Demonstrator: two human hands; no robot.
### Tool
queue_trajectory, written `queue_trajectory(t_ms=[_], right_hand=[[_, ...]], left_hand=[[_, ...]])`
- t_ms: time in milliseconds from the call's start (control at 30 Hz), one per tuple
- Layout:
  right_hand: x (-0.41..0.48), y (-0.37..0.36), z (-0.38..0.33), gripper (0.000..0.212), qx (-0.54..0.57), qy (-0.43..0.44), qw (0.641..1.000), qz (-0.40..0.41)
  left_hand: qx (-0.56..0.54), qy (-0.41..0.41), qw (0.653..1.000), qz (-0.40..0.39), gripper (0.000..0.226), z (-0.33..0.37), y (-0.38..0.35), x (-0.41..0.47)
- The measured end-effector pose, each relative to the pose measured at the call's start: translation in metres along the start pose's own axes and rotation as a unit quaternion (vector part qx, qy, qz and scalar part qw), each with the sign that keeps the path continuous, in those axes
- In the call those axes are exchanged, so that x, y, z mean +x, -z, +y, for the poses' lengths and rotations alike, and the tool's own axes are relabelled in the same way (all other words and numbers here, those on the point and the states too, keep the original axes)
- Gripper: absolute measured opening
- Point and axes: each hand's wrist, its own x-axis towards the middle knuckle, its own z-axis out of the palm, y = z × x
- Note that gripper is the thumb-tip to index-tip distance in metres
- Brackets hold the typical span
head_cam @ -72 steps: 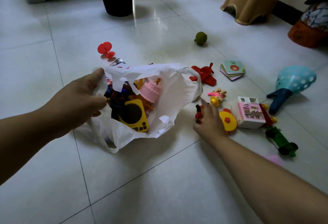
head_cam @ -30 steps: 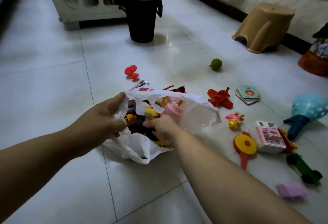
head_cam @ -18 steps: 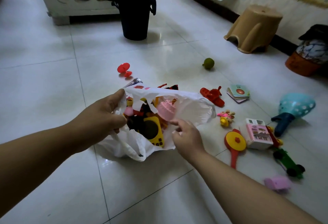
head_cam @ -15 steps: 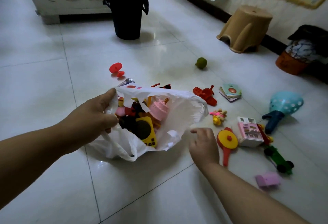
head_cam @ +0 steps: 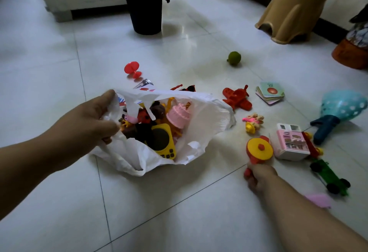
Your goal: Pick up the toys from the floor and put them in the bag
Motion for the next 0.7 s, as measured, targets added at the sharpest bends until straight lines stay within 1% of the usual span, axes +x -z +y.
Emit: queue_trajectory(t_ms=[67, 133, 200, 267, 333, 467, 533, 600, 700], right_hand=[[-0.010, 0.001, 0.001, 0.025, 0.044, 0.003, 0.997, -0.063], [-0.027, 0.003, 0.001, 0.019, 0.037, 0.027, 0.993, -0.109], [-0.049, 0.013, -0.006, 0.008, 0.016, 0.058, 0.988, -0.142], [-0.070, 0.031, -0.021, 0.006, -0.032, 0.069, 0.978, -0.195], [-0.094, 0.053, -0.042, 0.014, -0.099, 0.076, 0.959, -0.253], [-0.139, 0.074, -0.081, 0.020, -0.246, 0.078, 0.909, -0.327], [-0.156, 0.067, -0.094, 0.018, -0.283, 0.079, 0.888, -0.354], [-0.170, 0.049, -0.102, 0.012, -0.309, 0.089, 0.869, -0.375], [-0.181, 0.004, -0.105, 0.009, -0.324, 0.099, 0.859, -0.384]], left_hand=[[0.008, -0.003, 1.000, -0.006, 0.083, 0.001, -0.004, 0.002], [0.009, -0.014, 1.000, -0.013, 0.076, 0.003, -0.007, 0.004], [0.007, -0.021, 0.999, -0.029, 0.078, 0.004, -0.012, 0.006], [0.008, -0.027, 0.999, -0.041, 0.088, 0.005, -0.015, 0.008], [0.017, -0.026, 0.999, -0.040, 0.093, 0.006, -0.015, 0.010], [0.072, -0.027, 0.997, 0.000, 0.081, 0.005, -0.009, 0.010], [0.085, -0.029, 0.996, 0.009, 0.080, 0.007, -0.003, 0.006], [0.091, -0.033, 0.995, 0.013, 0.078, 0.010, 0.002, 0.001], [0.091, -0.032, 0.995, 0.015, 0.079, 0.013, 0.009, -0.007]])
